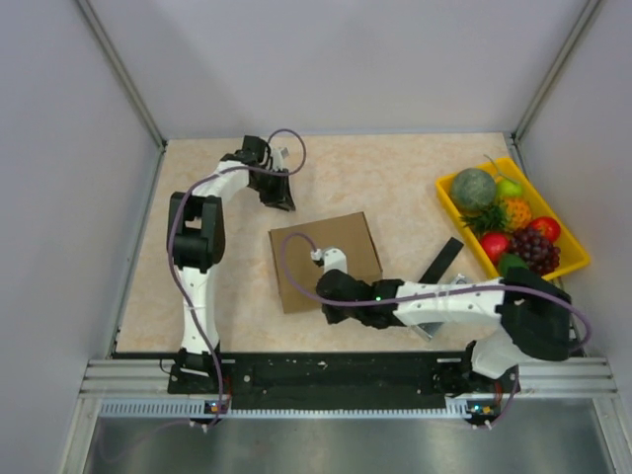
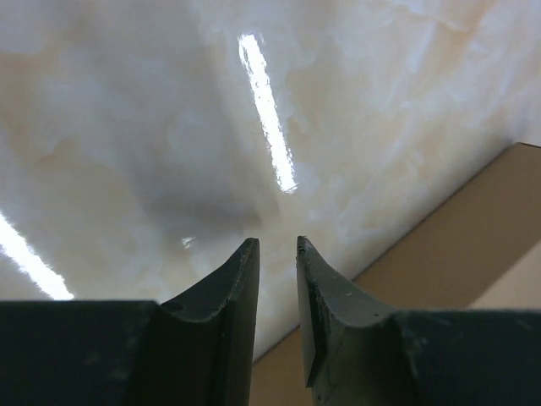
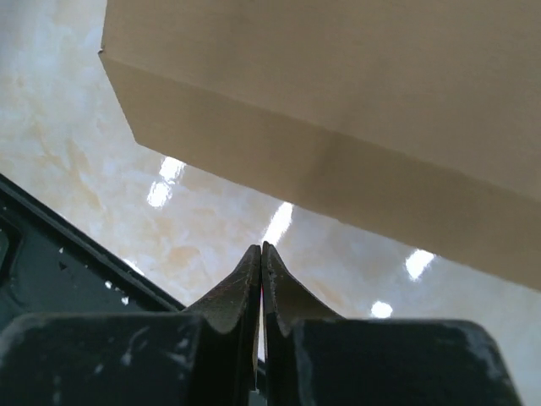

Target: Fold the paper box

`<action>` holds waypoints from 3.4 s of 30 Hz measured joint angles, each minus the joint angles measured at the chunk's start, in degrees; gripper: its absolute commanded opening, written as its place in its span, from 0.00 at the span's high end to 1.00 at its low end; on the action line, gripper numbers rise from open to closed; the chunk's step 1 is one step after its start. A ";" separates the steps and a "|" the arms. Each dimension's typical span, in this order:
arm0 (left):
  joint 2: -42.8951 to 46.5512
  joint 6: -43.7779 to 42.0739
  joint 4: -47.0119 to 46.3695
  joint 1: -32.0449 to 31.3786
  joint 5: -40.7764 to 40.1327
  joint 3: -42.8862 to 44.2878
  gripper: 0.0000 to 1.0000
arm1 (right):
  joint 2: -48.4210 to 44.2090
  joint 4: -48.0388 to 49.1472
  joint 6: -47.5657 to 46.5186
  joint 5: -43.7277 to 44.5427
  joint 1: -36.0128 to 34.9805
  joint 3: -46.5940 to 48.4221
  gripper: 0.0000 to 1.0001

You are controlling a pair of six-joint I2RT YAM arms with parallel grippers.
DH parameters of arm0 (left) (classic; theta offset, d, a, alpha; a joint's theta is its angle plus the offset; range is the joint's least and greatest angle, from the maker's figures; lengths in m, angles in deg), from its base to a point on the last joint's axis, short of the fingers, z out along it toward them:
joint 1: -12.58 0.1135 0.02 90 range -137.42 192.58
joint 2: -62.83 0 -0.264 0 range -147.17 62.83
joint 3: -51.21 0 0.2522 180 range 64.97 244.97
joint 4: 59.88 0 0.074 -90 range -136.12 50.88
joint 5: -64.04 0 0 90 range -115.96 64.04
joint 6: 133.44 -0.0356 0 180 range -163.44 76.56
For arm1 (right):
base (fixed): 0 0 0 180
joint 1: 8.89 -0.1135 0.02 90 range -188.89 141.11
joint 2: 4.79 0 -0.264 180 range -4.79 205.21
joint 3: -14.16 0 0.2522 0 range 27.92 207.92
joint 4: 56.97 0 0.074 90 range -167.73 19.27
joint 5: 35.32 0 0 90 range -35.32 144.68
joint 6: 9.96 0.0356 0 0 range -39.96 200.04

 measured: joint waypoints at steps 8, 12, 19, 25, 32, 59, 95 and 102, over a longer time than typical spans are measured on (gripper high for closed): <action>-2.84 0.46 0.20 -3.85 -0.55 -0.79 0.73 | 16.28 8.68 -15.02 -3.61 -2.82 4.17 1.00; -2.86 -0.85 1.57 -4.52 -0.35 -0.55 0.74 | 19.12 12.70 -24.74 -5.99 -4.24 6.12 1.00; -2.86 -3.50 4.00 -4.94 -0.59 -0.20 0.78 | 24.15 14.29 -37.57 -6.58 -3.98 11.58 1.00; -2.86 -4.66 6.38 -6.16 -0.81 -0.04 0.80 | 25.40 16.13 -42.45 -7.37 -2.34 12.39 1.00; -2.21 -4.68 5.01 -6.64 -0.83 -1.84 0.82 | 27.65 16.98 -44.78 -9.88 -0.57 14.97 1.00; -4.70 -4.57 11.32 -8.20 -0.02 2.99 0.77 | 31.34 9.64 -54.21 -25.57 1.60 22.69 1.00; 1.77 -2.56 6.29 -7.96 -3.26 -3.34 0.62 | 14.60 11.45 -46.23 -13.38 2.99 8.76 1.00; 1.79 -0.66 4.90 -10.27 -2.73 4.00 0.64 | 0.68 2.01 -23.71 -7.82 3.04 3.87 1.00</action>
